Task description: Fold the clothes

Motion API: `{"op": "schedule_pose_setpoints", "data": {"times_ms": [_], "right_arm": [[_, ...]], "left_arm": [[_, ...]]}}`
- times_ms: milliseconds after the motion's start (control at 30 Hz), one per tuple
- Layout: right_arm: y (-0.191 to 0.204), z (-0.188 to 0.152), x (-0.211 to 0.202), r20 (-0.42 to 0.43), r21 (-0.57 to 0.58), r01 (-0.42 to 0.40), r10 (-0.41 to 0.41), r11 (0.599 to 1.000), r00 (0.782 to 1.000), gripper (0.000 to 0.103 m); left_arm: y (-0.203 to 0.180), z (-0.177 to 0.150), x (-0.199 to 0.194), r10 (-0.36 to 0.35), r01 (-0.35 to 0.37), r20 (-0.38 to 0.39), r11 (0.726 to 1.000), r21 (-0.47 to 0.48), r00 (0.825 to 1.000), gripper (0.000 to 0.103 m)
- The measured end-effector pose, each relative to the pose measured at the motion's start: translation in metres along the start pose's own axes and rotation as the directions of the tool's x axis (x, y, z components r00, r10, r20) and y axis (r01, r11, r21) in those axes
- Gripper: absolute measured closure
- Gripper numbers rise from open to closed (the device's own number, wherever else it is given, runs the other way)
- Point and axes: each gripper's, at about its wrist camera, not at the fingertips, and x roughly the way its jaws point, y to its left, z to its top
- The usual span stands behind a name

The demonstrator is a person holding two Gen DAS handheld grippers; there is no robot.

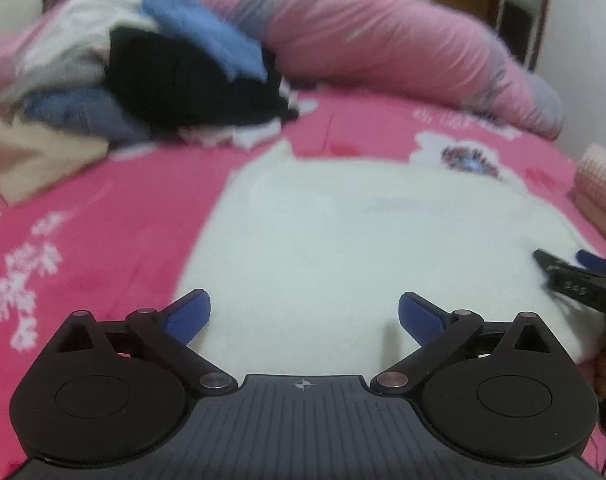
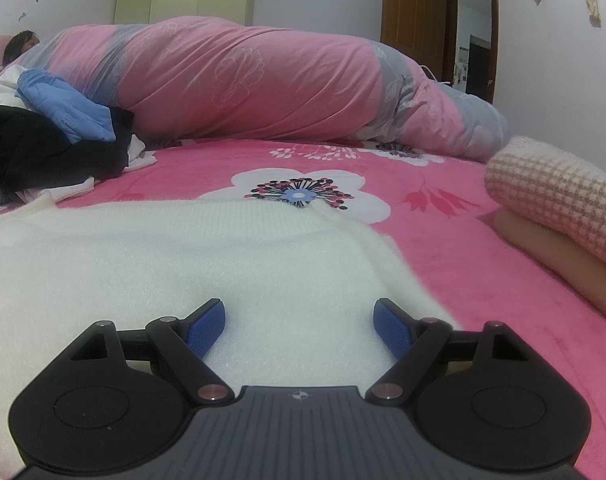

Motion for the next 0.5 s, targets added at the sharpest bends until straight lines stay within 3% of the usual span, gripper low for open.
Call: {"op": "schedule_pose_setpoints", "data": {"times_ms": [133, 267, 500], "right_arm": [[-0.0025, 0.002, 0.0004, -0.01, 0.01, -0.028, 0.028, 1.0, 1.0, 0.012], [-0.0016, 0.0032, 0.0, -0.019, 0.006, -0.06, 0.06, 0.998, 0.998, 0.0], [0.0004, 0.01, -0.0028, -0.053, 0.015, -0.058, 0.059, 0.998, 0.997, 0.0]], "left_arm": [[-0.0047, 0.0007, 0.006, 0.042, -0.042, -0.012, 0.999, -0.013, 0.999, 0.0], [-0.0086, -0.0004, 0.0066, 0.067, -0.067, -0.017, 0.998, -0.013, 0.998, 0.0], [-0.0099, 0.0044, 0.0094, 0.074, -0.075, -0.034, 0.997, -0.019, 0.997, 0.0]]}}
